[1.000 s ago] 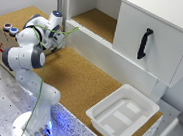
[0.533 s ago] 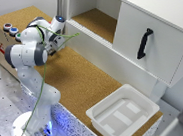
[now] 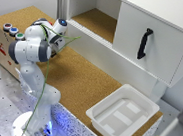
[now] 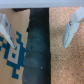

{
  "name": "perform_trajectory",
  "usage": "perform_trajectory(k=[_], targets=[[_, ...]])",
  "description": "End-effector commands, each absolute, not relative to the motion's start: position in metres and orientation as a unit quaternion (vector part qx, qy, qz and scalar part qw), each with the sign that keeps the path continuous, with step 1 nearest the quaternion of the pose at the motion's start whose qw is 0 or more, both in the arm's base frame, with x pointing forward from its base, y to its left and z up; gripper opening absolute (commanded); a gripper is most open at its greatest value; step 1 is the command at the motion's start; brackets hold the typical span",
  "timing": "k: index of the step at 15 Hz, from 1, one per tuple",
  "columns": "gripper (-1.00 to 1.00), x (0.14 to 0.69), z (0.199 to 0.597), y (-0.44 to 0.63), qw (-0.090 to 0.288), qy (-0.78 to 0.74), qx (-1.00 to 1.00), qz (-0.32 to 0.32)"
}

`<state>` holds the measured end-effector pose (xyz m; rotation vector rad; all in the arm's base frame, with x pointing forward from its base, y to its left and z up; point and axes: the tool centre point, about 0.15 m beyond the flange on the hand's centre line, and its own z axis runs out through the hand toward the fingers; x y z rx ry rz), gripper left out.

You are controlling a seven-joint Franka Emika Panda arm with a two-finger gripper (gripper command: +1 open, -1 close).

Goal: Pull the drawer

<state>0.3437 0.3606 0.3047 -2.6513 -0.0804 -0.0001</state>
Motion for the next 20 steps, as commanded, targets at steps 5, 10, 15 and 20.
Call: perform_trajectory(k=[5, 10, 15, 20], targets=[[-1.0, 0.357, 0.293, 0.36, 0.283, -0.044, -0.958, 0.011], [-1.0, 0.356, 0.295, 0.355, 0.283, -0.047, -0.958, 0.006], [-1.0, 0.348, 0.287, 0.332, 0.293, -0.028, -0.956, 0.005], [-1.0, 0.343, 0.282, 0.306, 0.286, -0.014, -0.958, 0.001]])
